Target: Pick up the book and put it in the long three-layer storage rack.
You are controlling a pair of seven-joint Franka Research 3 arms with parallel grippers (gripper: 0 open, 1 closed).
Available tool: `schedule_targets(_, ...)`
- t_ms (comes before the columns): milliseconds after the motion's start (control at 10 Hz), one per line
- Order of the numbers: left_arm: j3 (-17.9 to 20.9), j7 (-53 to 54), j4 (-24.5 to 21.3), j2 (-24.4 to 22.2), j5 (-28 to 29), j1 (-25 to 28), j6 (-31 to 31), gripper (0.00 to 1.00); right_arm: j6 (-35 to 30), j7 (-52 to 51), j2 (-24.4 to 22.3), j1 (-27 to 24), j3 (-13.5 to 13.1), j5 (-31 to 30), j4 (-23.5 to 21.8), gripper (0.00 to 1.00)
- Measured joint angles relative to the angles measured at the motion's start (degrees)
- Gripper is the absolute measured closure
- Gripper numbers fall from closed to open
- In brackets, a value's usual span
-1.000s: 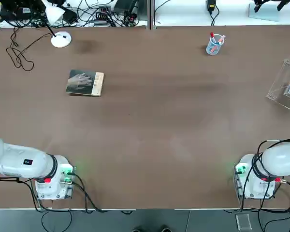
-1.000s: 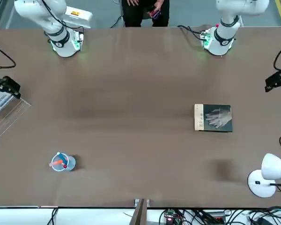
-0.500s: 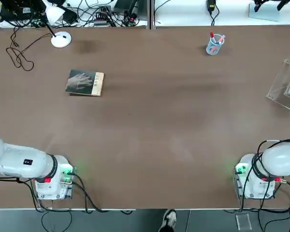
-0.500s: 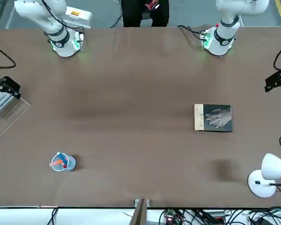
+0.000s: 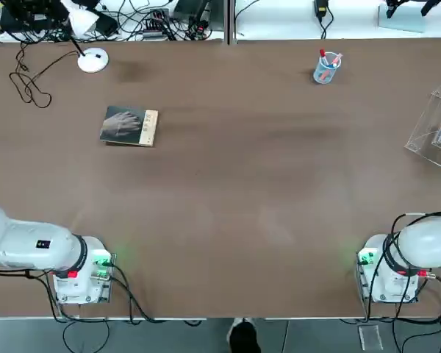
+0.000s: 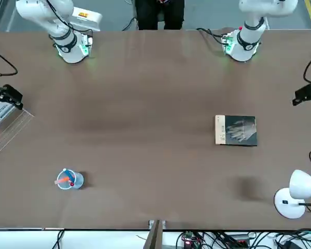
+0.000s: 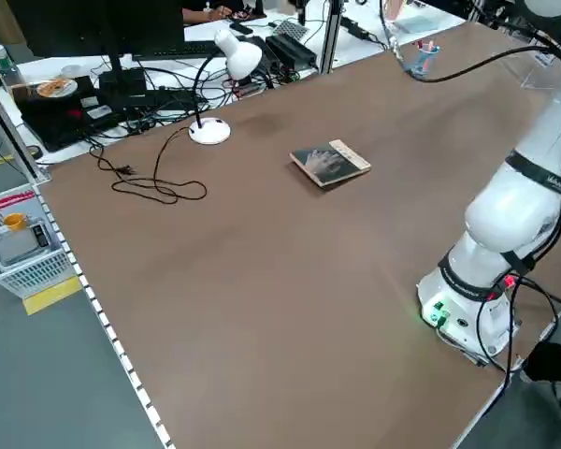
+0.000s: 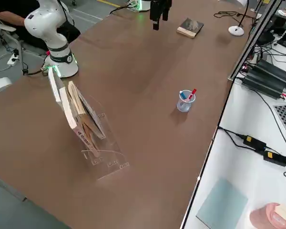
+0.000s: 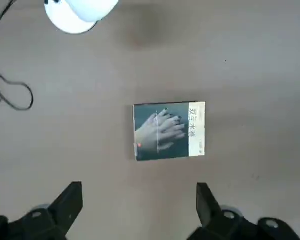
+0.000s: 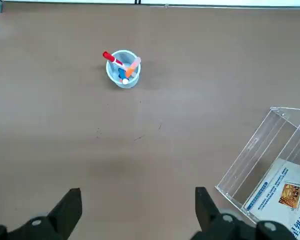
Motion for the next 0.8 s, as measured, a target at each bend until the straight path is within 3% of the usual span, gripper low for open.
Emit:
schedule_targets(600,0.06,10.77,-2.58,5.00,-3.21,4.10,1.27,0.00,-0.06,0.00,0.00,0.01,0.07,0.01,-0.01,0.00)
schedule_targets(800,0.08,13.86,-4.48,6.01,-7.16,5.92,3.10,0.00,-0.08,0.00,0.00,0.01,0.09,0.01,-0.01,0.00)
